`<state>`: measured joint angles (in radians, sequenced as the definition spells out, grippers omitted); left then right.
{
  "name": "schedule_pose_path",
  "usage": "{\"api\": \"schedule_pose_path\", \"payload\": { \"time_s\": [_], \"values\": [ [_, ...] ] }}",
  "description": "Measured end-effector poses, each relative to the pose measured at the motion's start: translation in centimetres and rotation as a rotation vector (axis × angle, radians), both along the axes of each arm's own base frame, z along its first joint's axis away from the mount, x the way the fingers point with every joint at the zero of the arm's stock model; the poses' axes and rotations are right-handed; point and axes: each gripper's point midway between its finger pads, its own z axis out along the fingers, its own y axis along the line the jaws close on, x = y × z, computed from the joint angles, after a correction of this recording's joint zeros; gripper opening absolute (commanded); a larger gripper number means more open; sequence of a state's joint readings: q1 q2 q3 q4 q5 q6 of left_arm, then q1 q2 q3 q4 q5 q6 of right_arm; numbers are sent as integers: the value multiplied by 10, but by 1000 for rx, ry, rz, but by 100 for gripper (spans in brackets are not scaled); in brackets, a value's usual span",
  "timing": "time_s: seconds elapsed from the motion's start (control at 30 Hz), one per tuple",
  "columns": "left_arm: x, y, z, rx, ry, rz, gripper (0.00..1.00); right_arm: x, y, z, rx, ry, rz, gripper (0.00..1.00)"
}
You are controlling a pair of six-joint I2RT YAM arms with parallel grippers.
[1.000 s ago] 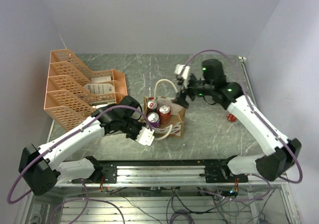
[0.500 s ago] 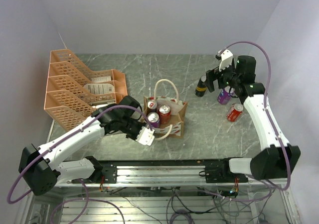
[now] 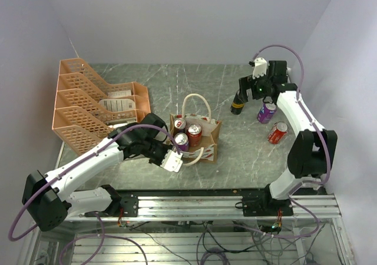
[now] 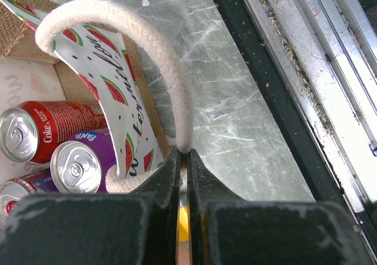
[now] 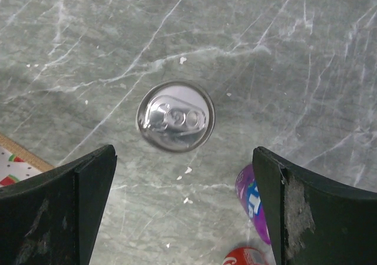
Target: Place the beverage into the canvas bag
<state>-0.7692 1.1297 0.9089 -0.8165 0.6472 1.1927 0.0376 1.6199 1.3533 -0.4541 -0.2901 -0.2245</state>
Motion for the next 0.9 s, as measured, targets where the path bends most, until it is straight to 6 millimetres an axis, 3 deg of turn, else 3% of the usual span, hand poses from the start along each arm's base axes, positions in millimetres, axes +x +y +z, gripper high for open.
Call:
{"api": "schedule_pose_path", "payload": {
  "time_s": [0.17,0.37,0.73,0.9],
  "values": [
    [0,0,0,1,0,0,7,21,3,-19,9,44,6,92],
    [2,1,-6,26,7,7,7,31,8,-36,29,92,26,80],
    [2,2,-12,54,14,5,7,31,17,-40,63,117,67,42],
    [2,2,-11,53,14,5,7,31,17,-40,60,116,79,11]
  ]
}}
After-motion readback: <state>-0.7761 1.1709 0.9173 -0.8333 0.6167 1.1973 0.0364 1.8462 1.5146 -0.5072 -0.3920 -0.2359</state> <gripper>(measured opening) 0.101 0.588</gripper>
